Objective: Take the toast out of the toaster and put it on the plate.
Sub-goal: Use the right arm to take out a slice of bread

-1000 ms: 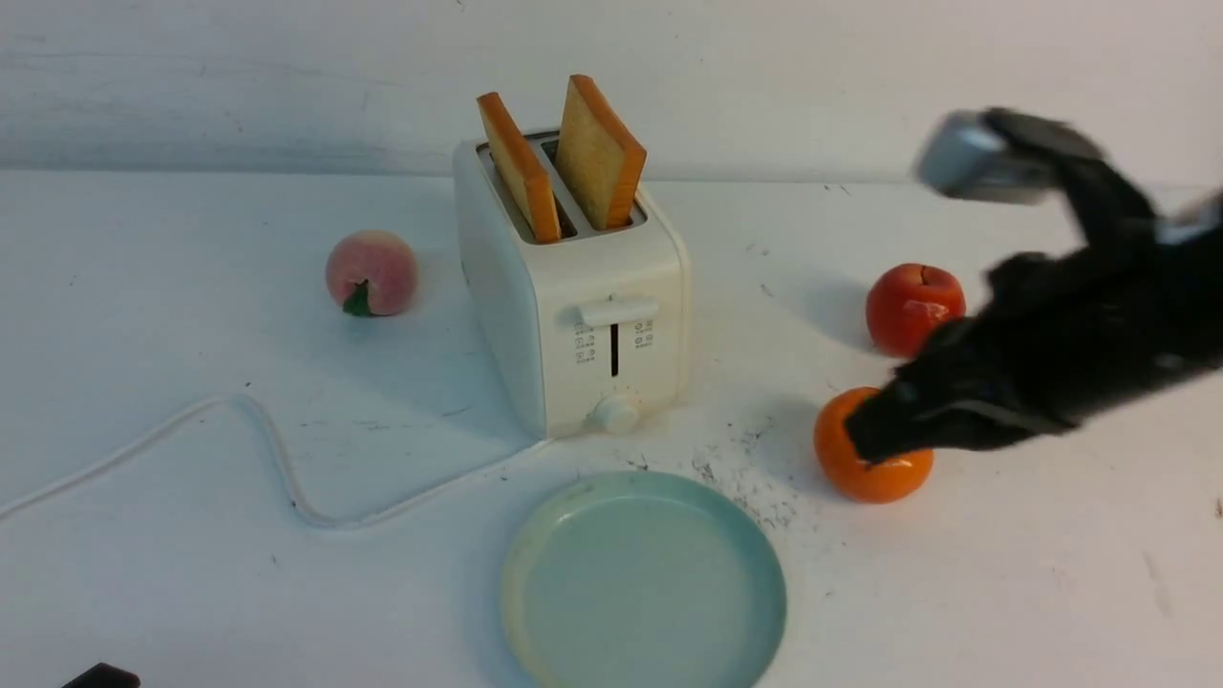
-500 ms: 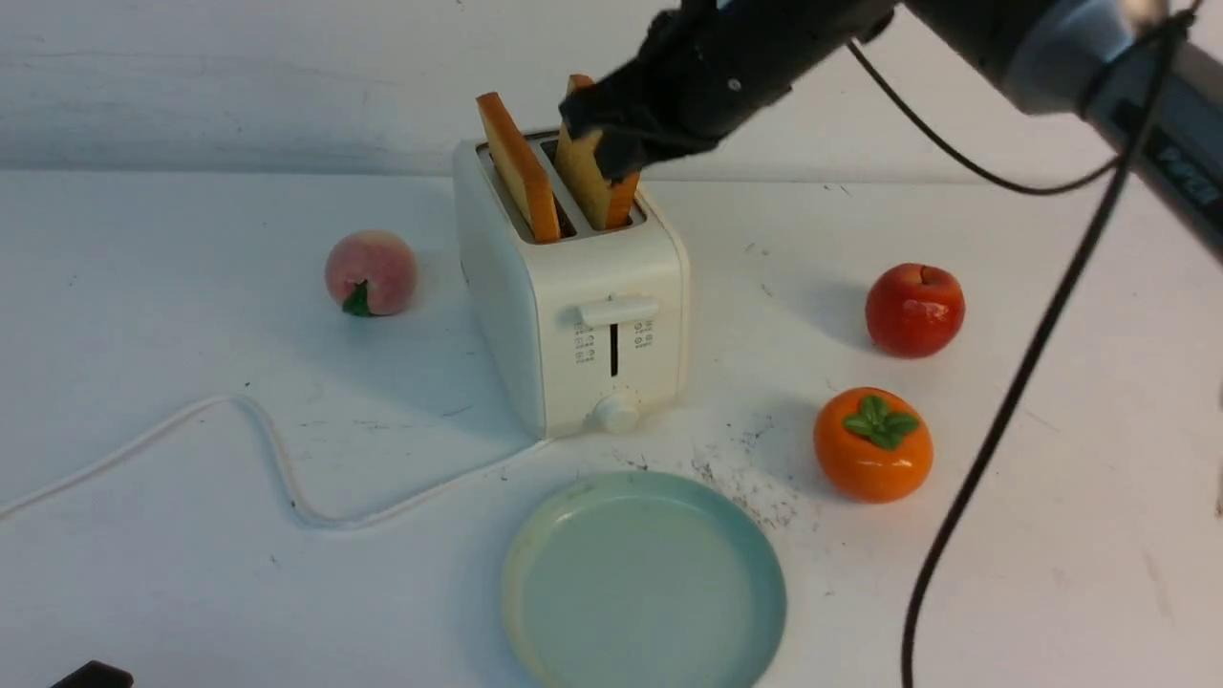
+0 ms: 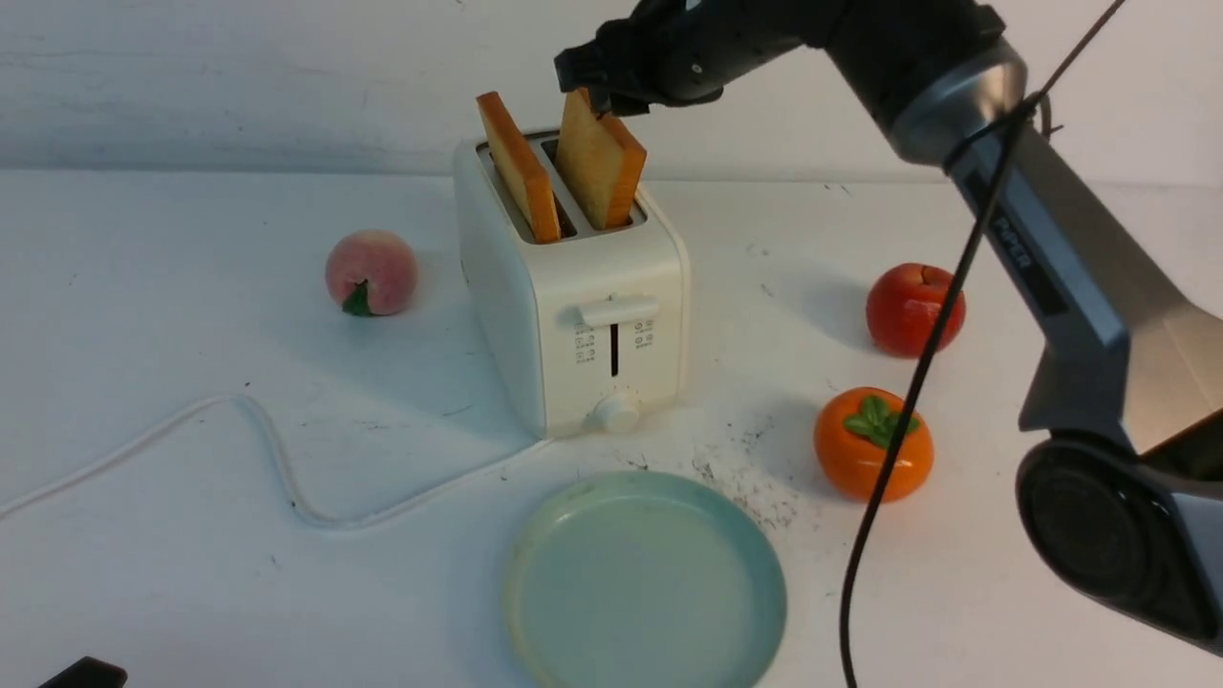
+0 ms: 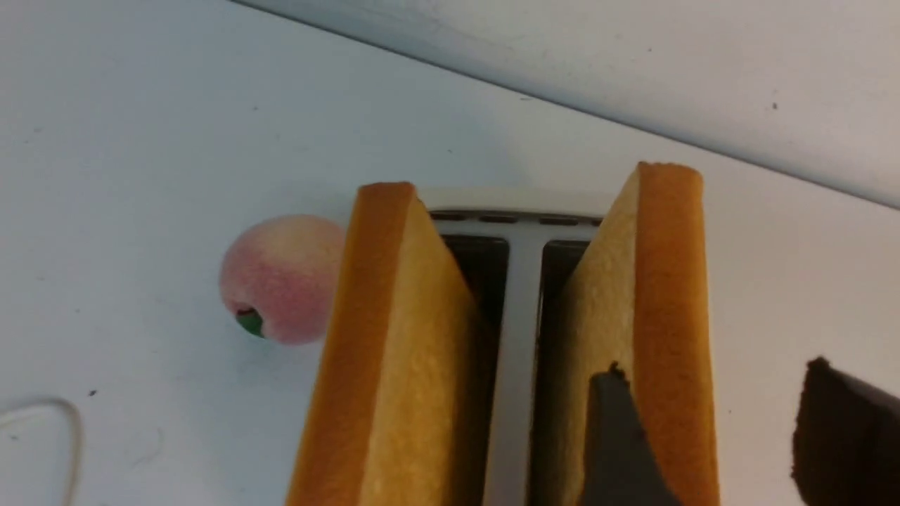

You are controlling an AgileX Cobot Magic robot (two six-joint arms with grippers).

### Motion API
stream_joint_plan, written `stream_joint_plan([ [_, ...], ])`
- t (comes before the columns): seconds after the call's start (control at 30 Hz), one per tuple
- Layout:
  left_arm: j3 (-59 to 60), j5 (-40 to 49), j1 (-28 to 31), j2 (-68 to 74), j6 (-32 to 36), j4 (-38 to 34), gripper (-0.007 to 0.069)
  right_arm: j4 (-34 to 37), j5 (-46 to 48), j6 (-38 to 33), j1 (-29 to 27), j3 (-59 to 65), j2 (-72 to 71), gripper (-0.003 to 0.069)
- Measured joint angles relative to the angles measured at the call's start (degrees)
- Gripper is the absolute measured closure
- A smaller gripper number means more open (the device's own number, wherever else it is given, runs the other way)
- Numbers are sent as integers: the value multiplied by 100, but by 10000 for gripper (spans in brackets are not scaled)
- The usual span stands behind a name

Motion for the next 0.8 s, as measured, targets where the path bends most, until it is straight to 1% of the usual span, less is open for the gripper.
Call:
stream_joint_plan([
  [0.03, 0, 0, 0, 0, 0, 0, 388, -16, -28, 0, 0, 0, 50, 239],
  [0.1, 0, 0, 0, 0, 0, 0, 388, -26, -41, 0, 0, 0, 107, 209],
  [0.2, 0, 0, 0, 0, 0, 0, 388, -31, -92, 0, 0, 0, 284, 139],
  [0.3, 0, 21, 0, 0, 0, 0, 388, -33, -114, 0, 0, 0, 406, 131],
  [0.37, 0, 88, 0, 0, 0, 0, 388, -43, -120, 0, 0, 0, 470, 144],
  [0.43, 0, 203, 0, 0, 0, 0, 388, -44, -127, 0, 0, 0, 513, 181],
  [0.5, 0, 302, 0, 0, 0, 0, 388, -59, -132, 0, 0, 0, 568, 269],
  [0.57, 0, 353, 0, 0, 0, 0, 388, -100, -164, 0, -5, -32, 569, 371],
  [0.63, 0, 391, 0, 0, 0, 0, 388, -63, -162, 15, -5, -141, 558, 522],
  [0.7, 0, 414, 0, 0, 0, 15, 388, -83, -75, 14, 11, -286, 553, 542],
  [0.8, 0, 433, 0, 0, 0, 19, 388, -125, 151, 19, 11, -498, 395, 532],
])
